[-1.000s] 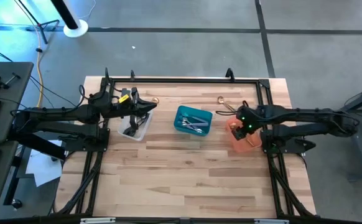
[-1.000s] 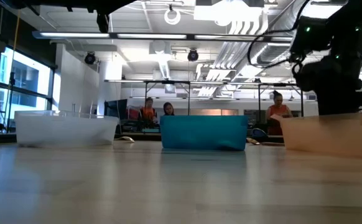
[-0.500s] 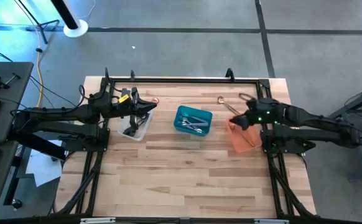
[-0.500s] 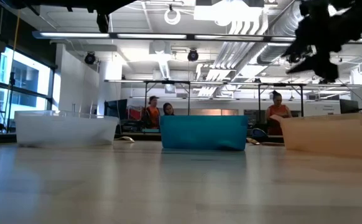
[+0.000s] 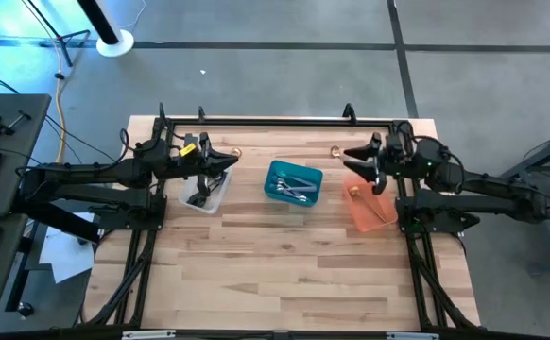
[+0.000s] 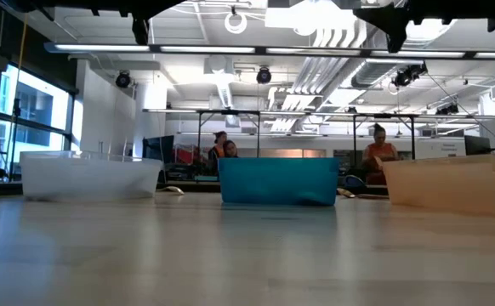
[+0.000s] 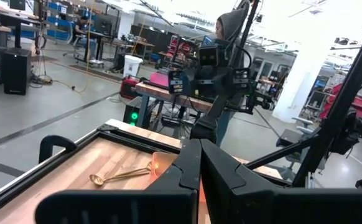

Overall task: Sort silverware by color (type)
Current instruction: Put the gold spoon into the orange bin

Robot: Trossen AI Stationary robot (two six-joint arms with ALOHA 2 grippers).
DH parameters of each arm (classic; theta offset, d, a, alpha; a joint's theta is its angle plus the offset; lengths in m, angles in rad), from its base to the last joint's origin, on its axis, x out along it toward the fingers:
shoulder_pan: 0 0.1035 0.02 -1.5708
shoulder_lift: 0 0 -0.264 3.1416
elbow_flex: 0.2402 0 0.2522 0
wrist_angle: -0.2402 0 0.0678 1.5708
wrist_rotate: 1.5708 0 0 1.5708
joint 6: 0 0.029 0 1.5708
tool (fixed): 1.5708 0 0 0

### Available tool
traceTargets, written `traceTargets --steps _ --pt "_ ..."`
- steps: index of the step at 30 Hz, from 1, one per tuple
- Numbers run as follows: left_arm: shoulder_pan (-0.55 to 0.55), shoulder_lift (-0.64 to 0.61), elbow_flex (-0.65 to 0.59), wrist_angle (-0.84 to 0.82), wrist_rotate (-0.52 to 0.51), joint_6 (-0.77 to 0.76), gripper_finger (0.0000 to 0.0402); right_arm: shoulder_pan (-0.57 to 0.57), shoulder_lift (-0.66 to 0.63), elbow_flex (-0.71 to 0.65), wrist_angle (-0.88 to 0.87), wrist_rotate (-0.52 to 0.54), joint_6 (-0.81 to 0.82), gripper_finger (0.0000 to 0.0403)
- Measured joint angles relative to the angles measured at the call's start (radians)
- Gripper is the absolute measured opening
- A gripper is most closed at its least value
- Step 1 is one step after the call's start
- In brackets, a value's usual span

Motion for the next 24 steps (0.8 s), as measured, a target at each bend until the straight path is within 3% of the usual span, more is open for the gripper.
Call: traceTargets --steps 11,15,21,24 --pt "0.0 0.0 0.0 0.005 0.0 -0.016 0.0 0.008 0.029 0.0 0.018 -0.033 -0.014 0.0183" --pt "0.0 0.0 0.001 0.01 0.0 -0.02 0.0 0.056 0.116 0.0 0.083 -0.018 -0.025 0.0183" --pt "0.0 0.0 0.001 0.01 0.008 -0.025 0.0 0.117 0.283 0.0 0.316 0.001 -0.045 0.0183" --pt "0.0 0.0 0.001 0.011 0.026 -0.024 0.0 0.14 0.362 0.045 0.328 0.02 -0.065 0.0183"
